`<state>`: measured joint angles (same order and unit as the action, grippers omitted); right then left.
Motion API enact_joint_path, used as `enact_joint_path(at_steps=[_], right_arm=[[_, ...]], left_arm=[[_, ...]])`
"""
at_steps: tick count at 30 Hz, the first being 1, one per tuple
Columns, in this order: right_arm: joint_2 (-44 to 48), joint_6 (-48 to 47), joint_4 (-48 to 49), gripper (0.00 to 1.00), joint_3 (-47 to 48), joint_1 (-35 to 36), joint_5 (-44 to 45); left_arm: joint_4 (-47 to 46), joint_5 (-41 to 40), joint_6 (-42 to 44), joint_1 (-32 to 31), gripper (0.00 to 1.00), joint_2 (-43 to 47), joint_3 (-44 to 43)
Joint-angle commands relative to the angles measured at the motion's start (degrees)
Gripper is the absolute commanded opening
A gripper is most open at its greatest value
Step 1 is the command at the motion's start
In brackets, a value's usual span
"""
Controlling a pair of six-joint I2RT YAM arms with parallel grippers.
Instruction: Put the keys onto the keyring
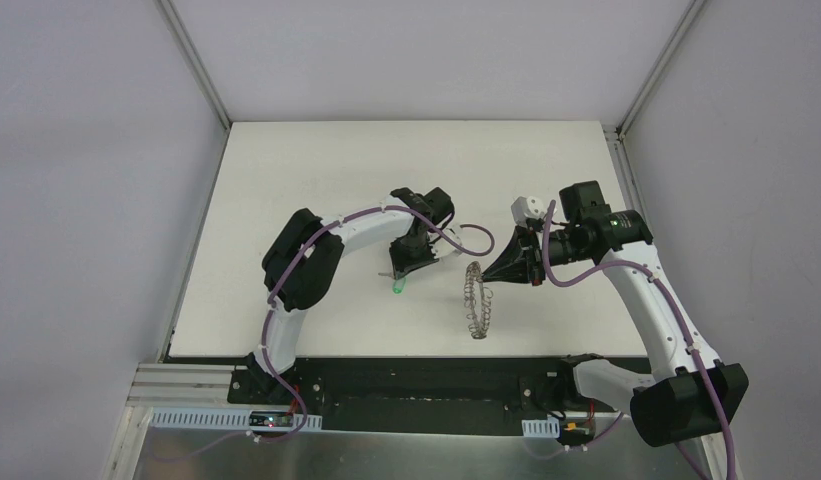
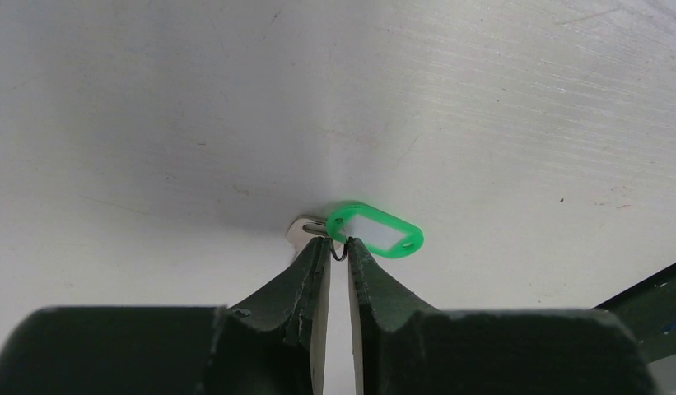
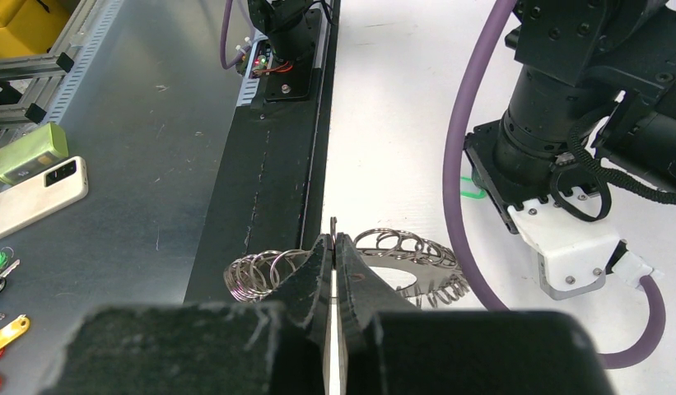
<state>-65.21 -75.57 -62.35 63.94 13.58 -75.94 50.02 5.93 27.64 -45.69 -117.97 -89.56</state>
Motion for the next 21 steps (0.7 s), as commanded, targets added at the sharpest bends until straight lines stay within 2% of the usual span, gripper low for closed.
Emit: enact_joint_path(at_steps=[1, 12, 21], right_arm=[[1.0, -0.2, 0.4, 0.0, 0.0, -0.4, -3.8], [1.1, -0.1, 0.6, 0.0, -0.1, -0.4, -3.9], [1.0, 0.4, 0.6, 0.0, 0.4, -0.5, -4.1]], left_arm=[[2.4, 1.1, -0.7, 0.2, 0.15, -0.7, -2.1], [2.4, 0.6, -0.4, 0.5, 0.09, 0.4, -1.9], [3.1, 2.6, 0.2, 1.7, 0.03, 5.6, -2.2]])
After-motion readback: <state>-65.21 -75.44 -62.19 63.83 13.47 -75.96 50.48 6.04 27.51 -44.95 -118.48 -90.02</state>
